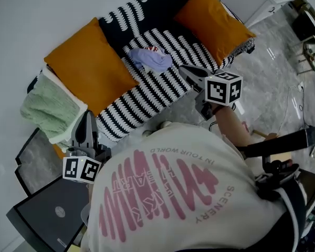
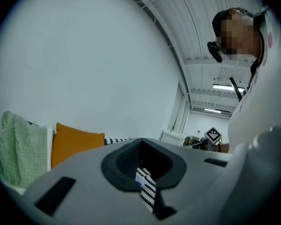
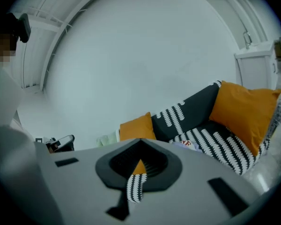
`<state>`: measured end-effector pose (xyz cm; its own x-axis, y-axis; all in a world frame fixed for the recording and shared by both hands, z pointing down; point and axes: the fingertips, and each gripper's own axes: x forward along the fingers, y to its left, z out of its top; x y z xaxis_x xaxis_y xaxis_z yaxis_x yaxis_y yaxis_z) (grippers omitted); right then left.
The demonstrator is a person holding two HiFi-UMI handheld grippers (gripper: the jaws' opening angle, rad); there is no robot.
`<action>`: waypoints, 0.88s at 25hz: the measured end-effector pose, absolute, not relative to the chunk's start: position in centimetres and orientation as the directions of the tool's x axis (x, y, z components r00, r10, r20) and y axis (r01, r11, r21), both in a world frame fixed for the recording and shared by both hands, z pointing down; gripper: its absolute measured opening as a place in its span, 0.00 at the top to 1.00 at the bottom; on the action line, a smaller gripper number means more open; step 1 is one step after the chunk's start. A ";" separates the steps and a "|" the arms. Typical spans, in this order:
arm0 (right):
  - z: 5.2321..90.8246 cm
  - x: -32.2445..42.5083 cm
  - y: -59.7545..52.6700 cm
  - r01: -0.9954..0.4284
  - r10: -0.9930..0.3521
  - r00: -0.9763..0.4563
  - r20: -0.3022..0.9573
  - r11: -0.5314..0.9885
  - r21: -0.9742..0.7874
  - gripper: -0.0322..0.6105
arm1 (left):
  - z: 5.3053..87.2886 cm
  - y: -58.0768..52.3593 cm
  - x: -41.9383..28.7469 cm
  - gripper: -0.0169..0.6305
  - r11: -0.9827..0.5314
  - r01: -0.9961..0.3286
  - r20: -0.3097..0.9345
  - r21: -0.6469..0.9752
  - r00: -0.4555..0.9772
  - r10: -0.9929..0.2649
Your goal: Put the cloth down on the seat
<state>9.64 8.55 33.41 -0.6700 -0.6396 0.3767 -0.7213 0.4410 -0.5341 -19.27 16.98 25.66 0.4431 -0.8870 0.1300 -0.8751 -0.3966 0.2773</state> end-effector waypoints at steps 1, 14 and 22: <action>33.6 9.4 8.6 -0.723 -0.635 -0.671 0.383 0.444 -0.529 0.93 | 26.0 17.1 -19.4 0.97 -0.393 -0.876 0.135 0.280 0.441 -0.887; 34.1 8.2 7.9 -0.714 -0.599 -0.688 0.411 0.454 -0.534 0.93 | 25.7 16.6 -20.8 0.97 -0.363 -0.891 0.137 0.273 0.410 -0.902; 34.5 7.6 7.8 -0.719 -0.583 -0.686 0.435 0.450 -0.530 0.93 | 25.9 16.7 -21.6 0.97 -0.349 -0.894 0.143 0.282 0.399 -0.906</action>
<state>7.58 7.80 34.52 -0.6860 -0.5834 0.4348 -0.7186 0.4499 -0.5302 -21.58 16.71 25.88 0.3992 -0.9057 0.1429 -0.8936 -0.3495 0.2815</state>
